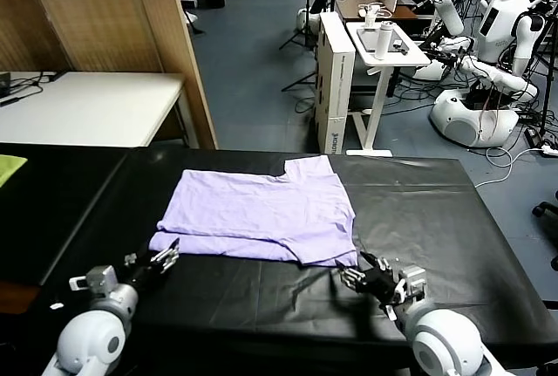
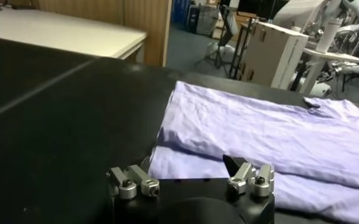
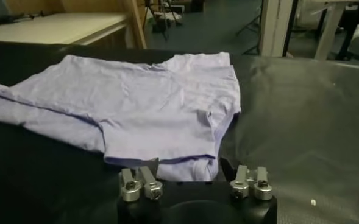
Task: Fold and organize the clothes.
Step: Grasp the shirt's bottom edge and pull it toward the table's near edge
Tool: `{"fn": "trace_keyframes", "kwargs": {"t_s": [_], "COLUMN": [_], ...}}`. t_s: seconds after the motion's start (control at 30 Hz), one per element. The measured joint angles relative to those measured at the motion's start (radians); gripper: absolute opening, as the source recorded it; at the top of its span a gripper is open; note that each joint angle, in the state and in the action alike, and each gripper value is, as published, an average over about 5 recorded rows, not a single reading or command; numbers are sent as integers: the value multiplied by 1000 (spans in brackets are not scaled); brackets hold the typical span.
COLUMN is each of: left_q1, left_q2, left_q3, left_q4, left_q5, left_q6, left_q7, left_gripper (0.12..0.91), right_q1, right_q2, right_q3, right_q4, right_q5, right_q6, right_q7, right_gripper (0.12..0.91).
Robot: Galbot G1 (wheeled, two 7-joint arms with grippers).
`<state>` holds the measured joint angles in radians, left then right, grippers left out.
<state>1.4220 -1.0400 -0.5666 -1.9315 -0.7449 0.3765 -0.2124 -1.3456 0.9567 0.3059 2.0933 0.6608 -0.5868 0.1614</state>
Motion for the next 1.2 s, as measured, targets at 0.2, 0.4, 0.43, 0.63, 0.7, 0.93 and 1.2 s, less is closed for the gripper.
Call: {"fn": "trace_keyframes", "kwargs": {"t_s": [0.2, 0.4, 0.43, 0.63, 0.7, 0.93, 1.2], "left_q1": [-4, 0, 3, 27, 41, 126, 258], "left_q2": [-2, -3, -4, -10, -13, -34, -44], "left_q3": [2, 2, 2, 3, 0, -16, -42], "left_q4": [16, 18, 17, -12, -29, -108, -203], "left_q5": [1, 1, 1, 6, 10, 35, 41], "left_q6": [-1, -4, -4, -1, 4, 19, 25], "left_q7": [0, 0, 0, -21, -39, -79, -93], "left_gripper": [729, 430, 373, 147, 149, 148, 148], "right_q1": [-9, -25, -29, -66, -83, -144, -189], "right_q2": [-10, -32, -38, -80, -96, -139, -146], "right_q3": [6, 21, 25, 58, 72, 113, 129], "right_q4": [6, 32, 38, 97, 117, 166, 194], "right_q5": [0, 17, 22, 51, 57, 88, 111], "right_q6": [-3, -40, -52, -132, -145, -150, -150], "right_q7": [0, 25, 32, 62, 65, 83, 101], "right_gripper": [315, 195, 192, 189, 189, 189, 197]}}
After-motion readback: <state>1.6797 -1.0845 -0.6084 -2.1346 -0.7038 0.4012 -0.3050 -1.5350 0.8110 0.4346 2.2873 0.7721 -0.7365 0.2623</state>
